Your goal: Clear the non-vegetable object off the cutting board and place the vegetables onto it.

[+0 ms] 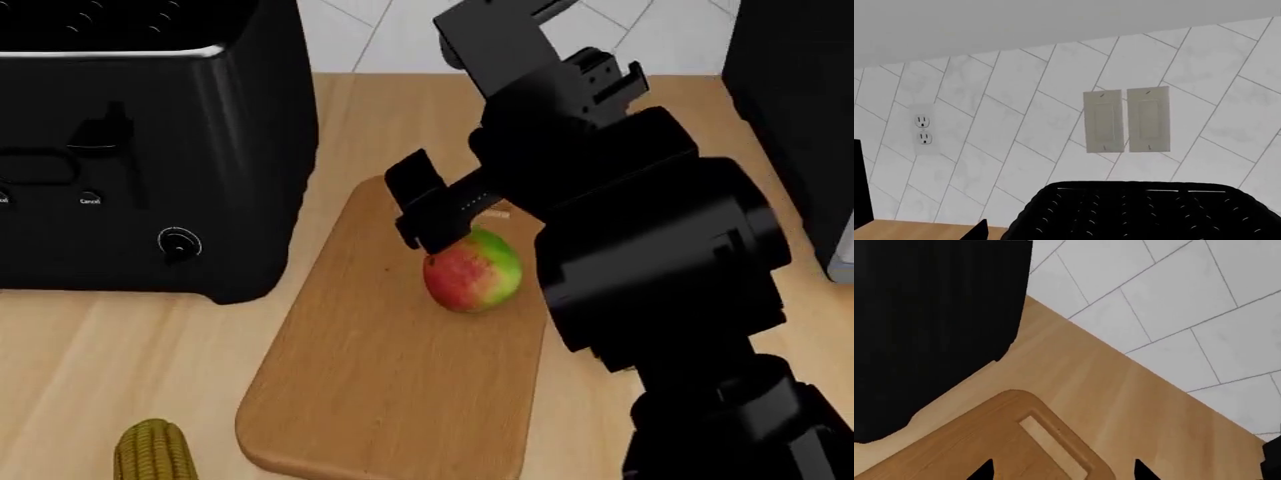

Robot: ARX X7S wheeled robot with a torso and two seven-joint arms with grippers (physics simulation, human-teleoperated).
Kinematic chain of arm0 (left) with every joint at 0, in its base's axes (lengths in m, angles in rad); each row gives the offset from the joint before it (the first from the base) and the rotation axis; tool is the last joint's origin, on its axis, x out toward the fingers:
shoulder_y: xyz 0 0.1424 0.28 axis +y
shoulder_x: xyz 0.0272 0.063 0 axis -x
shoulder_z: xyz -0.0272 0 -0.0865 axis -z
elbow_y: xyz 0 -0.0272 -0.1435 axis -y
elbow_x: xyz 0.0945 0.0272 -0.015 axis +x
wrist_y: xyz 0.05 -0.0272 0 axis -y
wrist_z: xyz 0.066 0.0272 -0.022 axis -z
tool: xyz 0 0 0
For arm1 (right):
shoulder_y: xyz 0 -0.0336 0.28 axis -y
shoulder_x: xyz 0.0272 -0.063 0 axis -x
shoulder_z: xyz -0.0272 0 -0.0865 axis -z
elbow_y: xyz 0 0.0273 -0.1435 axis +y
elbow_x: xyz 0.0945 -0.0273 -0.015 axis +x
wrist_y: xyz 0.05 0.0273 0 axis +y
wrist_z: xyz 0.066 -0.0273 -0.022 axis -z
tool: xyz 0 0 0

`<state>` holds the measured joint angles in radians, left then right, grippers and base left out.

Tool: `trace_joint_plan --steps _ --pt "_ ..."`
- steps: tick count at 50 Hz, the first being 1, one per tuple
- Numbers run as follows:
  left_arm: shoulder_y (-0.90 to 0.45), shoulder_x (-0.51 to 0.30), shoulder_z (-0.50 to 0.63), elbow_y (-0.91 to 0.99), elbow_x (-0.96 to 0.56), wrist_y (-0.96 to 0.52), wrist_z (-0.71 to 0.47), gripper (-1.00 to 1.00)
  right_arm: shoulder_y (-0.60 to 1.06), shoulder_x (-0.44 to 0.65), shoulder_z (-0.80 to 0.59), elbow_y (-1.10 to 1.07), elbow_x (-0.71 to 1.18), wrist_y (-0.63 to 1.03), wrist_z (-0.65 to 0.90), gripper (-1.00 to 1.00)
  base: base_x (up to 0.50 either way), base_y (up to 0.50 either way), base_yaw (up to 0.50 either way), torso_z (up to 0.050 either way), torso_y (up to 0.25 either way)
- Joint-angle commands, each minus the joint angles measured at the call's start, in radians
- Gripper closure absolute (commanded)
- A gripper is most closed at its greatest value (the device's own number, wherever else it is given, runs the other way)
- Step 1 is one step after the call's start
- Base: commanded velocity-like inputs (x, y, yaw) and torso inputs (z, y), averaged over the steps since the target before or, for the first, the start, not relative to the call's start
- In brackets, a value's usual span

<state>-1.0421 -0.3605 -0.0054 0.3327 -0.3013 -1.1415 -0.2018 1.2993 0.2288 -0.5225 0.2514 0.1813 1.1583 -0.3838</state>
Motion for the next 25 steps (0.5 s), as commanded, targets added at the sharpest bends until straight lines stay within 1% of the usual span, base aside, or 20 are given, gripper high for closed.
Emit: trace_joint_plan --steps 1,9,11,17,20,22,25 --pt "-0.012 0.008 0.009 -0.031 -0.002 0.013 0.001 -1.0 0.025 -0.004 -0.05 -0.012 0.053 0.062 -0.093 -1.0 0.0 0.0 0.0 0.0 0.0" --pt "-0.019 0.016 0.004 -0.059 -0.003 0.032 0.0 -1.0 0.024 -0.004 -0.055 -0.02 0.08 0.085 -0.124 -1.0 0.0 0.0 0.0 0.0 0.0" --pt "-0.01 0.017 0.009 -0.063 -0.001 0.042 0.001 -1.0 0.009 0.012 -0.093 -0.051 0.079 0.087 -0.139 -1.0 0.0 0.0 0.0 0.0 0.0" --pt "-0.003 0.026 0.008 -0.063 -0.005 0.042 -0.003 -1.0 -0.007 0.022 -0.09 -0.091 0.095 0.132 -0.14 -1.0 0.0 0.0 0.0 0.0 0.0" --pt "-0.014 0.025 0.017 -0.069 -0.004 0.041 -0.003 -1.0 0.002 0.021 -0.102 -0.086 0.101 0.154 -0.149 -1.0 0.0 0.0 0.0 0.0 0.0" --pt "-0.023 0.024 0.022 -0.073 -0.001 0.044 -0.004 -1.0 0.008 0.029 -0.137 -0.096 0.096 0.152 -0.159 -1.0 0.0 0.0 0.0 0.0 0.0" --pt "-0.014 0.024 0.025 -0.08 0.002 0.057 -0.003 -1.0 0.005 0.033 -0.142 -0.116 0.101 0.172 -0.159 -1.0 0.0 0.0 0.0 0.0 0.0"
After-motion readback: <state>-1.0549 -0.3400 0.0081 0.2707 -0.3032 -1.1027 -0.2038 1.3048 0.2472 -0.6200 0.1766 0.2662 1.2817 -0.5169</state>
